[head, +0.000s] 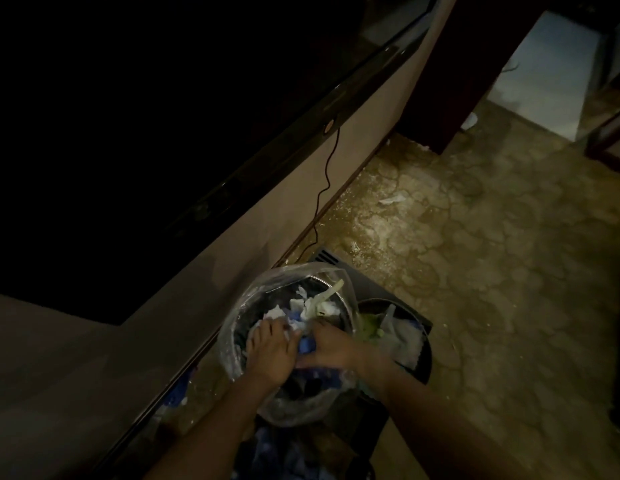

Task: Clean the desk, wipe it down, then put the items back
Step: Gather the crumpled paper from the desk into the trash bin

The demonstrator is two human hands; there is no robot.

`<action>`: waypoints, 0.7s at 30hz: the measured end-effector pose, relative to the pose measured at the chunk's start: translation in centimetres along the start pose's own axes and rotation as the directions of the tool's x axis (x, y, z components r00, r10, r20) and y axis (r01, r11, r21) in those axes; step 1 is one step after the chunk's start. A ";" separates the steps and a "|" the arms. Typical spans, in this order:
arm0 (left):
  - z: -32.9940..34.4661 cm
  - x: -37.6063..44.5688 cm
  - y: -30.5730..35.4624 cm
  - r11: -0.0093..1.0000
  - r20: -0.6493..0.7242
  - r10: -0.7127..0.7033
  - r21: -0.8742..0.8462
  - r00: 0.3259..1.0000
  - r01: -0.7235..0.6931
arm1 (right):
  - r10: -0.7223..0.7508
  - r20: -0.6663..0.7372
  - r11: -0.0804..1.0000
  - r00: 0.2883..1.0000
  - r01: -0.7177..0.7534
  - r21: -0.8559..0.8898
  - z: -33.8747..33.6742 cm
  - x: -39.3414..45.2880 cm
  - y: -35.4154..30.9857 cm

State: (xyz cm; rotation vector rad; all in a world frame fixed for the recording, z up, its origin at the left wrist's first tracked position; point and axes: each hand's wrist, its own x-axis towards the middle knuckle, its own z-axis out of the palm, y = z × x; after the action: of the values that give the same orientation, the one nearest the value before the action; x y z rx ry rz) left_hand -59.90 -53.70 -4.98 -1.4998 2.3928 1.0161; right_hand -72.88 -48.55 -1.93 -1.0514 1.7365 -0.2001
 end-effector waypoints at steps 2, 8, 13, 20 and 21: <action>-1.4 -0.5 0.3 1.000 -0.015 0.008 -0.017 1.000 -0.008 | -0.051 -0.047 0.997 0.998 0.054 0.063 -1.4 -1.5 -0.6; -5.3 -3.1 1.7 0.995 -0.173 0.069 0.082 0.983 -0.055 | -0.116 -0.268 0.986 0.957 0.144 0.088 -4.3 -5.8 -2.1; -6.8 -7.5 4.5 0.989 -0.267 0.045 0.151 0.963 -0.005 | -0.256 -0.337 0.965 0.906 0.263 -0.025 -6.0 -10.5 -2.2; -4.8 -16.6 7.5 0.976 -0.371 -0.019 0.194 0.928 0.097 | -0.438 -0.345 0.894 0.830 0.363 -0.261 -6.4 -18.3 0.2; -4.3 -18.0 7.7 0.978 -0.373 -0.024 0.185 0.928 0.100 | -0.465 -0.310 0.876 0.829 0.383 -0.292 -6.1 -19.0 0.5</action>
State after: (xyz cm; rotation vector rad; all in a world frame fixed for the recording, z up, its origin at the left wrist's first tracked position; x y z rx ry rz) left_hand -56.52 -40.78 10.00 -1.8079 2.5708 0.4892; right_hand -76.95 -36.55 13.48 -1.6528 1.8612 -0.5319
